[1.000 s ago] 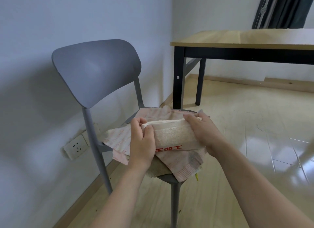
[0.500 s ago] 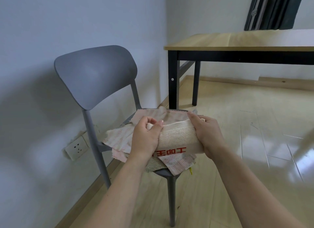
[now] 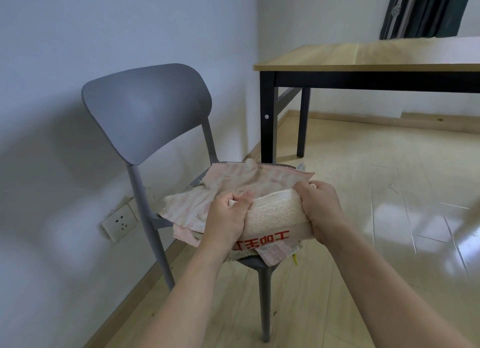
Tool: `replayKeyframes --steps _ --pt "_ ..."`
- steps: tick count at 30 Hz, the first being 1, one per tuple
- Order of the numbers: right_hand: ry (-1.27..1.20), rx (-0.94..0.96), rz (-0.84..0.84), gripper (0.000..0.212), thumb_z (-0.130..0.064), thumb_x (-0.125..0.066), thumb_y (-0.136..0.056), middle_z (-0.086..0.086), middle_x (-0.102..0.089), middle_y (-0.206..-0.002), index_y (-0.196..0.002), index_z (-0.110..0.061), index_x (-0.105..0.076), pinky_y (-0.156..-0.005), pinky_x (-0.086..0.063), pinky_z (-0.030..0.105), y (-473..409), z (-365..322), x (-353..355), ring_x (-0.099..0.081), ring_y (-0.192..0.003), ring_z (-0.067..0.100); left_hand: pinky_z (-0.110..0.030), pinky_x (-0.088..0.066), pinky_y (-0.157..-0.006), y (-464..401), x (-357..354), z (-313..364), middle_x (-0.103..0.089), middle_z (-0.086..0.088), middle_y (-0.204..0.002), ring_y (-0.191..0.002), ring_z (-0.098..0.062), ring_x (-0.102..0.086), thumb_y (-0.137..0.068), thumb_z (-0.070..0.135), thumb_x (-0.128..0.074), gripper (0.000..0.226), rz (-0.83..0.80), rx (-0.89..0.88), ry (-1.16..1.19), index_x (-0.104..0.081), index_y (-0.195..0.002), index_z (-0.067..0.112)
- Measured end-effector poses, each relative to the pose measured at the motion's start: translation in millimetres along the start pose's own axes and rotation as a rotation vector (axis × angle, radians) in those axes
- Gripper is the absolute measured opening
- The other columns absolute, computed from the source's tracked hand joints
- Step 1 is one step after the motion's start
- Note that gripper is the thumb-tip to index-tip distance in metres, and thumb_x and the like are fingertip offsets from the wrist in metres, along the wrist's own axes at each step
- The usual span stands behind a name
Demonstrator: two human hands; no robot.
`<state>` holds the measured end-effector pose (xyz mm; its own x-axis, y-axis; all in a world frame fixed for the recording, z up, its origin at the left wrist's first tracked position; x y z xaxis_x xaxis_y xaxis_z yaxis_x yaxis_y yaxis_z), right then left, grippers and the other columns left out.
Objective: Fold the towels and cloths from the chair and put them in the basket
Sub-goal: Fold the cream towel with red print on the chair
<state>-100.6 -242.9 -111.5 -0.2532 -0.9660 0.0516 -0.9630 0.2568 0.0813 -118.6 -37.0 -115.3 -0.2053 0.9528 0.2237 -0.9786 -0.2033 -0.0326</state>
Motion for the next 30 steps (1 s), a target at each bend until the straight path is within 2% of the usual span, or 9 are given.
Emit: replayKeyframes --steps 5,8,11,13,17,22,25,27,30 --pt "0.019 0.014 -0.003 0.041 -0.036 -0.057 -0.083 -0.005 -0.051 -0.052 -0.045 -0.022 -0.055 -0.059 -0.046 0.037 0 -2 -5 -0.052 -0.059 0.021 -0.034 -0.046 -0.062 2 8 12 -0.054 -0.008 -0.072 -0.067 -0.018 -0.051 -0.091 0.043 -0.059 0.041 0.086 -0.076 -0.043 -0.061 -0.081 0.003" --pt "0.029 0.019 0.003 0.034 -0.045 -0.057 -0.083 0.001 -0.064 -0.063 -0.06 -0.021 -0.064 -0.067 -0.054 0.042 5 -2 -5 -0.063 -0.067 0.024 -0.032 -0.041 -0.058 7 12 16 -0.049 -0.009 -0.066 -0.062 -0.018 -0.047 -0.092 0.043 -0.057 0.045 0.122 -0.117 -0.065 -0.056 -0.075 0.002" --pt "0.055 -0.033 -0.008 0.037 -0.048 -0.055 -0.076 0.012 -0.062 -0.072 -0.069 -0.012 -0.058 -0.066 -0.055 0.049 17 8 -3 -0.06 -0.068 0.03 -0.035 -0.045 -0.061 14 15 15 -0.055 -0.009 -0.068 -0.065 -0.019 -0.052 -0.092 0.046 -0.055 0.049 0.117 -0.128 -0.103 -0.058 -0.078 0.0" --pt "0.071 -0.057 -0.005 0.031 -0.045 -0.055 -0.078 0.01 -0.06 -0.074 -0.07 -0.014 -0.054 -0.063 -0.051 0.042 22 12 0 -0.058 -0.068 0.027 -0.032 -0.042 -0.059 17 13 19 -0.055 -0.007 -0.068 -0.065 -0.018 -0.051 -0.093 0.045 -0.054 0.048 0.104 -0.132 -0.159 -0.057 -0.077 0.0" --pt "0.067 -0.095 0.047 0.029 -0.038 -0.055 -0.08 0.008 -0.068 -0.085 -0.079 -0.01 -0.064 -0.077 -0.056 0.043 14 -2 4 -0.065 -0.081 0.028 -0.029 -0.034 -0.054 10 13 49 -0.045 -0.001 -0.059 -0.057 -0.014 -0.042 -0.096 0.041 -0.051 0.044 0.091 -0.207 -0.265 -0.046 -0.066 0.009" --pt "0.111 0.004 0.081 0.033 -0.035 -0.054 -0.083 0.003 -0.044 -0.061 -0.057 -0.018 -0.041 -0.061 -0.039 0.037 -30 -50 -1 -0.043 -0.066 0.023 -0.028 -0.033 -0.051 -36 8 89 -0.045 0.002 -0.06 -0.057 -0.014 -0.043 -0.098 0.039 -0.048 0.044 0.11 -0.279 -0.336 -0.041 -0.062 0.015" --pt "0.106 -0.007 0.101 0.034 -0.035 -0.054 -0.084 0.008 -0.053 -0.076 -0.075 -0.002 -0.058 -0.073 -0.053 0.044 -82 -55 -9 -0.05 -0.073 0.025 -0.029 -0.032 -0.051 -87 -6 91 -0.045 0.0 -0.06 -0.056 -0.014 -0.042 -0.098 0.038 -0.047 0.046 0.118 -0.264 -0.363 -0.039 -0.061 0.014" --pt "0.15 -0.026 0.092 0.034 -0.036 -0.053 -0.086 0.009 -0.057 -0.078 -0.076 -0.004 -0.059 -0.081 -0.054 0.049 -122 -46 -17 -0.056 -0.076 0.028 -0.029 -0.035 -0.053 -125 -21 78 -0.049 -0.001 -0.062 -0.058 -0.015 -0.046 -0.099 0.04 -0.046 0.045 0.105 -0.22 -0.386 -0.043 -0.063 0.013" --pt "0.186 -0.053 0.11 0.039 -0.036 -0.053 -0.089 0.002 -0.047 -0.062 -0.057 -0.017 -0.043 -0.061 -0.046 0.038 -172 -31 -16 -0.048 -0.061 0.024 -0.031 -0.043 -0.058 -169 -48 58 -0.062 -0.006 -0.071 -0.068 -0.022 -0.061 -0.098 0.044 -0.043 0.045 0.054 -0.121 -0.394 -0.055 -0.073 0.009"
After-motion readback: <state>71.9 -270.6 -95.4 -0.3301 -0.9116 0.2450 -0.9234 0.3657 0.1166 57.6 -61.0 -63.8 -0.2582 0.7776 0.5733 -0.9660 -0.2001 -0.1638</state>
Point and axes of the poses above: each hand's wrist, its own y-axis away from the middle knuckle, its own x-axis out of the back of the hand, z = x × y, the point moved 8 cm from there along -y, towards the middle knuckle
